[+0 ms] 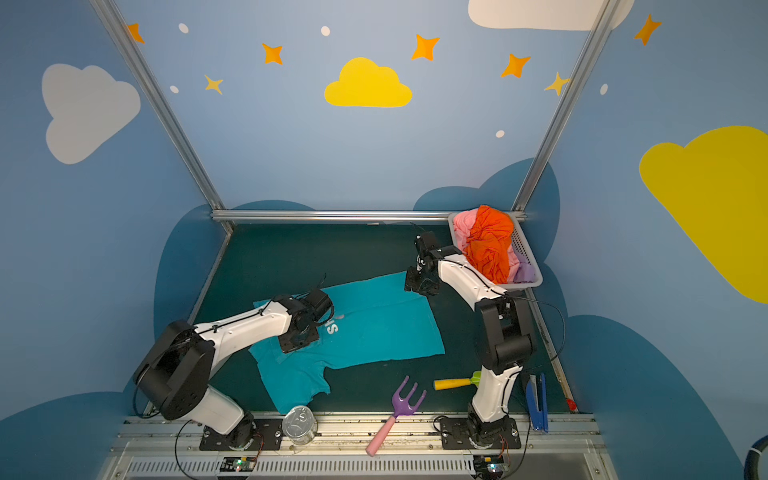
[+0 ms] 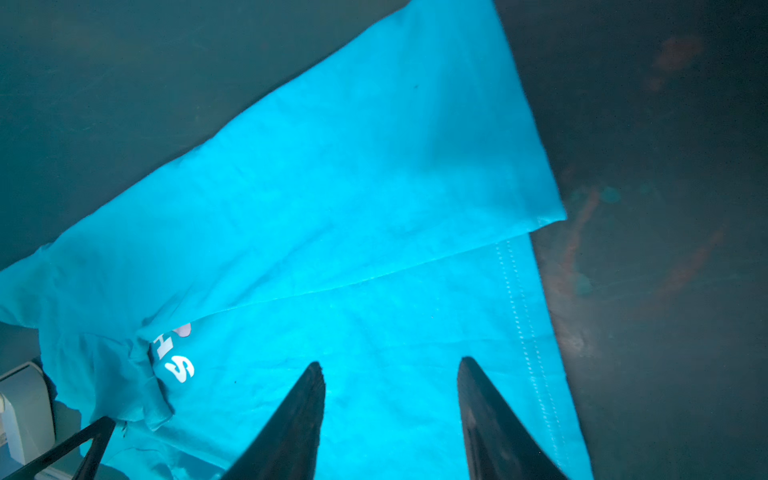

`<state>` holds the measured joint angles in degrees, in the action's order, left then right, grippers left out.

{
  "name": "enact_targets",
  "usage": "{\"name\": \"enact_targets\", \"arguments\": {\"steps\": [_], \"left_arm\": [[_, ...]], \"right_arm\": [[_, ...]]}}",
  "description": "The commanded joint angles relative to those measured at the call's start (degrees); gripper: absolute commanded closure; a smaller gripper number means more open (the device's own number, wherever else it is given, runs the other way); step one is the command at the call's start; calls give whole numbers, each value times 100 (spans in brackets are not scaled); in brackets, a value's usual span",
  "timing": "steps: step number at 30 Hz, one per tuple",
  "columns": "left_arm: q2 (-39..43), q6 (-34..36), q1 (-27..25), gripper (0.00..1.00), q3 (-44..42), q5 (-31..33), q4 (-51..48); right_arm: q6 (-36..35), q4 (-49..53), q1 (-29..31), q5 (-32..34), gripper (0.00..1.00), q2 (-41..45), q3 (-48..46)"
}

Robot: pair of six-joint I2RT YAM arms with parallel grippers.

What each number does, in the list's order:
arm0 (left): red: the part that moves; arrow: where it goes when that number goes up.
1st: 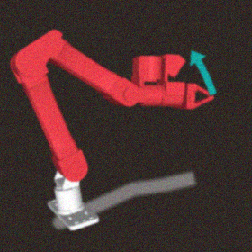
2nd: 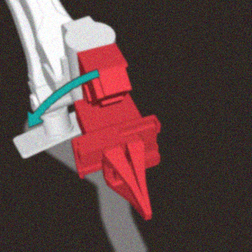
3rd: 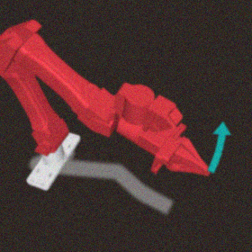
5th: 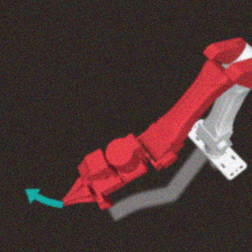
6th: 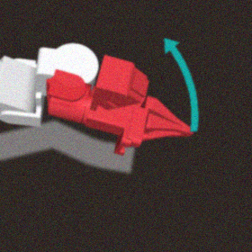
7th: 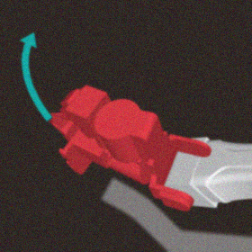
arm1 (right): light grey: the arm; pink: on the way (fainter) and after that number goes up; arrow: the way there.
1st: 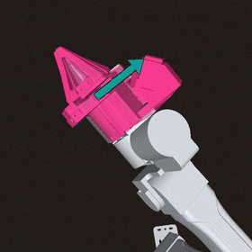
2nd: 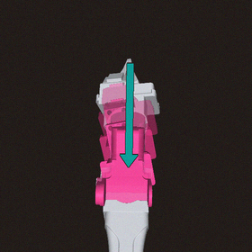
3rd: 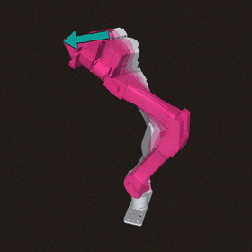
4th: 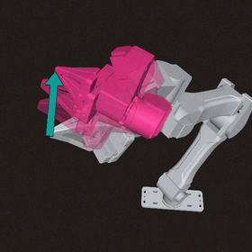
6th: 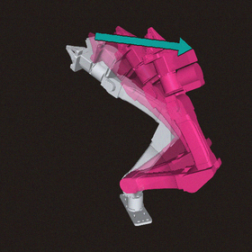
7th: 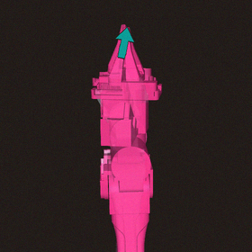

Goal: Fold and stack the t-shirts

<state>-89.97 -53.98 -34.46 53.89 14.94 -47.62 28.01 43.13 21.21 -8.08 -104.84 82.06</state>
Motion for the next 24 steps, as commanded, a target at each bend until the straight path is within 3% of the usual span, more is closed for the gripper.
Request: {"name": "enact_targets", "arguments": {"steps": [1, 12, 13, 15, 16, 19, 24], "left_arm": [[117, 71, 9, 94, 151, 183, -416], [419, 123, 16, 95, 215, 281, -608], [404, 140, 18, 87, 203, 265, -577], [355, 224, 11, 45, 145, 120, -388], [323, 245, 10, 35, 111, 45, -291], [166, 250, 0, 28, 9, -98, 19], [-355, 251, 8, 32, 40, 66, 132]], "right_arm": [[-86, 201, -120, 173, 48, 181, -43], [-103, 318, -560, 145, 48, -381, 20], [-115, 312, -568, 125, 48, -409, 20], [-120, 297, -600, 80, 48, -442, 20], [-130, 300, -611, 70, 48, -457, 28], [-160, 300, -627, 28, 48, -461, 50], [-178, 332, -684, -1, 49, -437, 93]]}}
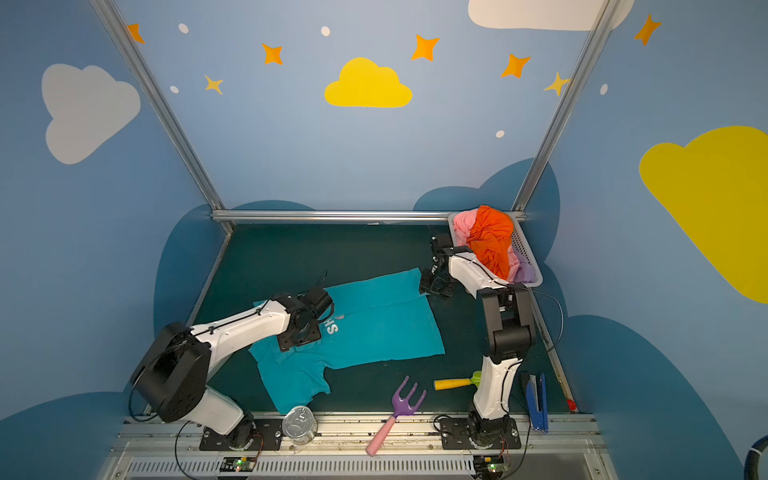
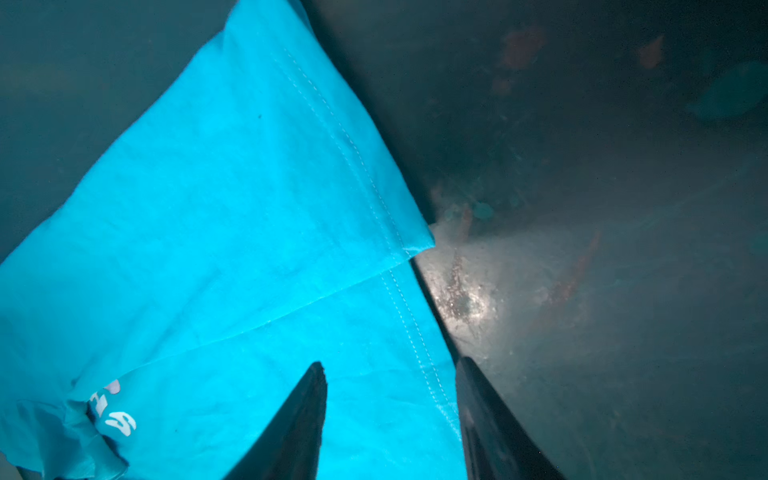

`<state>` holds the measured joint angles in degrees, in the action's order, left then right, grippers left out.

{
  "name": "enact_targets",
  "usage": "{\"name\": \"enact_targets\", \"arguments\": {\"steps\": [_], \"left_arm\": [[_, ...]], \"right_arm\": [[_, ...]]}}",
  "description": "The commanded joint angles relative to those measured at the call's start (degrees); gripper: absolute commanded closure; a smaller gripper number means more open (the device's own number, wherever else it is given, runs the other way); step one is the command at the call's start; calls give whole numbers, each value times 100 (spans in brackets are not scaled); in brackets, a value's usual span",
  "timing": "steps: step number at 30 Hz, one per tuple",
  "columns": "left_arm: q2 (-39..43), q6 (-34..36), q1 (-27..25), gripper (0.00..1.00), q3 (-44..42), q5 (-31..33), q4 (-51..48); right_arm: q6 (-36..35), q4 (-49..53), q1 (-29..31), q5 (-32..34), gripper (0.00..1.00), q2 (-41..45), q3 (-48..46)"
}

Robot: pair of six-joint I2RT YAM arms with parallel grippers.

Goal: Fold and stack the t-shirts

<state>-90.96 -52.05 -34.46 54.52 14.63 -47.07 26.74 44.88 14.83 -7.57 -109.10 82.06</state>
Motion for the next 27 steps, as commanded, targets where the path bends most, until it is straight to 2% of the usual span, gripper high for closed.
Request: {"name": "enact_targets", "arguments": {"steps": [1, 4, 5, 7, 9, 11, 12, 27], "left_arm": [[-354, 65, 12, 34, -12, 146, 75], [-611, 38, 57, 39, 7, 274, 31], [-664, 24, 78, 43, -2, 285, 22], [-726, 3, 110, 58, -12, 302, 31], [-729, -44, 129, 81, -4, 363, -16], [-679, -69, 135, 93, 27, 440, -93], [-633, -77, 133, 96, 56, 466, -142], [51, -51, 163, 96, 260, 552, -520]], "right_arm": [[-46, 152, -56, -60, 49, -3, 99], [-46, 151, -87, -95, 49, 1, 95], [-49, 152, -92, -103, 49, -13, 91], [-48, 134, -88, -120, 49, -19, 75], [-38, 111, -102, -150, 49, -34, 56], [-37, 100, -97, -163, 49, -62, 56], [-40, 99, -94, -165, 49, -67, 64], [2, 59, -199, 46, 48, -497, 273]]}}
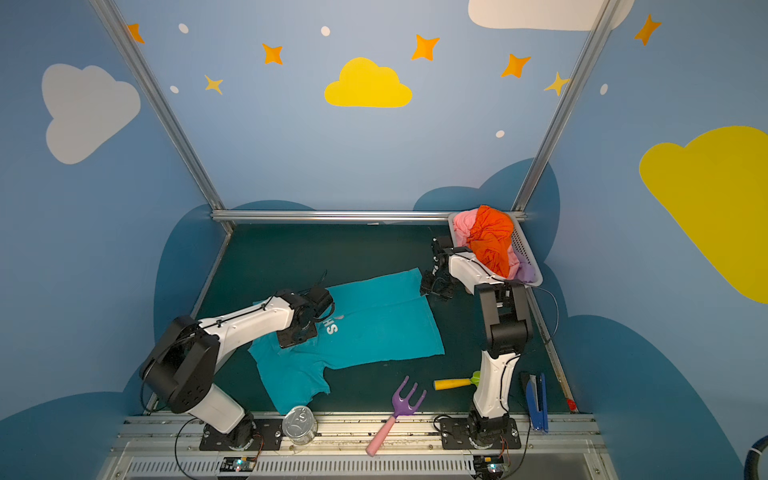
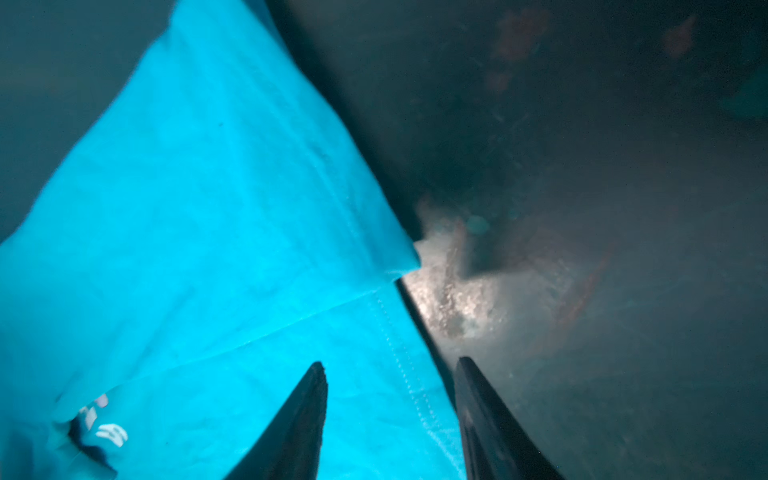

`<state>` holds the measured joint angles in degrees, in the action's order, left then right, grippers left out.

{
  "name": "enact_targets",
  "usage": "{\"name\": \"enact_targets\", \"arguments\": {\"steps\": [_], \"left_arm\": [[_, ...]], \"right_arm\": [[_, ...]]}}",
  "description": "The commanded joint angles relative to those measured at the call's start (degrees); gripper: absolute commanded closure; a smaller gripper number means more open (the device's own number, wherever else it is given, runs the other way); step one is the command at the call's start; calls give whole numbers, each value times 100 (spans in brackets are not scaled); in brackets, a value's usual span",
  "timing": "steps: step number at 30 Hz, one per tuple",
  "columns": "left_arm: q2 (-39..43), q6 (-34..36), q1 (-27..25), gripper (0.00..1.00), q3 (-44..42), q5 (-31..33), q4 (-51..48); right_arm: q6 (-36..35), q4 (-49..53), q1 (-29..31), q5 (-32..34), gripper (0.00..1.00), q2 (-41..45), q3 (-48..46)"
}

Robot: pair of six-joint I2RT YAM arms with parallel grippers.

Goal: Fold and stack the t-shirts

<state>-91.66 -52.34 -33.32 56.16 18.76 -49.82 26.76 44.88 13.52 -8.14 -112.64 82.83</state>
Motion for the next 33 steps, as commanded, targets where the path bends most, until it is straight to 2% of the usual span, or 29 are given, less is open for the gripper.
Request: {"name": "enact_targets", "arguments": {"steps": [1, 13, 16, 20, 29, 33], "left_arm": [[125, -21, 53, 96, 105, 137, -264], [-44, 16, 82, 96, 171, 92, -270], [-89, 30, 80, 96, 210, 93, -272], [-112, 60, 89, 96, 305, 134, -326], [14, 393, 295, 96, 869, 469, -671], [-42, 608, 372, 96, 1631, 1399, -1255]], "right_arm": [[13, 34, -70, 95, 49, -197, 221], [197, -312, -69, -100, 59, -701, 538], [195, -323, -67, -126, 70, -746, 647], [167, -295, -76, -205, 100, -799, 764], [136, -105, -77, -250, 100, -536, 908], [154, -11, -57, -353, 100, -415, 1098]]}}
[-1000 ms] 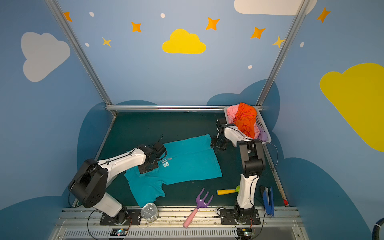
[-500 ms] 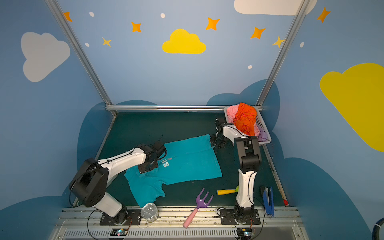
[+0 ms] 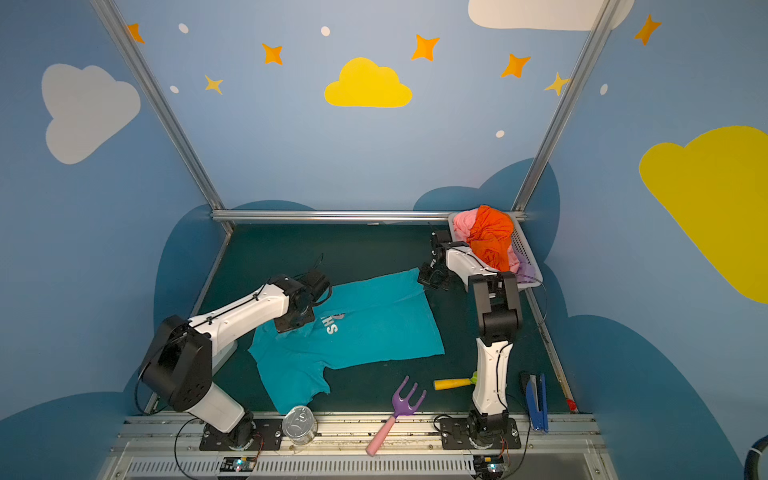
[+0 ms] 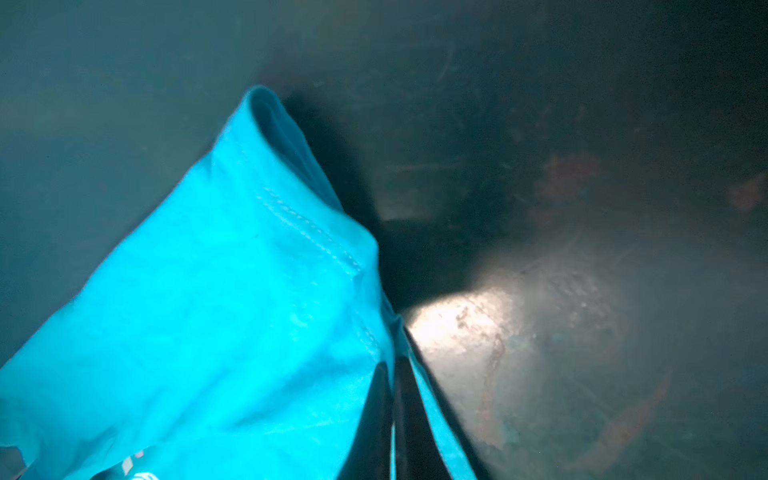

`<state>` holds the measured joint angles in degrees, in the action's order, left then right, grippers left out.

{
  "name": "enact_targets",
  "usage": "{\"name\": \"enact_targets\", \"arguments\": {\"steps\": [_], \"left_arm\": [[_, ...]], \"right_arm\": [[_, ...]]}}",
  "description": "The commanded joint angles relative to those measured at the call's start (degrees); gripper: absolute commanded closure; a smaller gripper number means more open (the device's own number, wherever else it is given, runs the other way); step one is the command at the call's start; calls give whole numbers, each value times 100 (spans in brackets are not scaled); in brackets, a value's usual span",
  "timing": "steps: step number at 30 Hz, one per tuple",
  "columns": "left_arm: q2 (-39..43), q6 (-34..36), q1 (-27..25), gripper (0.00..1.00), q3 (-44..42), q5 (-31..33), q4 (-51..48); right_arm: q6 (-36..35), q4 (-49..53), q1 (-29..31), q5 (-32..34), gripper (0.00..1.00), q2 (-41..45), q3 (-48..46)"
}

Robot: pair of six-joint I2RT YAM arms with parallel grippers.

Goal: Fold and stack the t-shirts

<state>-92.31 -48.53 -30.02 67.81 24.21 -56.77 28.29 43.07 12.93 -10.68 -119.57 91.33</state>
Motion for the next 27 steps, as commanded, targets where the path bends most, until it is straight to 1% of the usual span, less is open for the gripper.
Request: {"name": "enact_targets", "arguments": {"steps": [1, 2, 9, 16, 20, 27], "left_arm": [[-4, 280, 63, 96, 663, 1081, -661], [-19, 362, 98, 96, 793, 1174, -680], [-356, 1067, 568, 96, 1802, 1225, -397], [-1005, 1700, 673, 96, 2657, 1297, -247], [-1199, 1926, 722, 96, 2719, 1307, -143], [-1183, 2407, 891, 96, 2493, 1282, 570]], "right_arm": [[9, 183, 15, -114, 100, 301, 302], [18, 193, 22, -125, 100, 318, 355], [63, 309, 101, -267, 100, 156, 940], [54, 472, 201, -350, 100, -301, 1746], [27, 610, 251, -308, 100, -571, 2144], [53, 589, 270, -344, 100, -805, 2359]]}}
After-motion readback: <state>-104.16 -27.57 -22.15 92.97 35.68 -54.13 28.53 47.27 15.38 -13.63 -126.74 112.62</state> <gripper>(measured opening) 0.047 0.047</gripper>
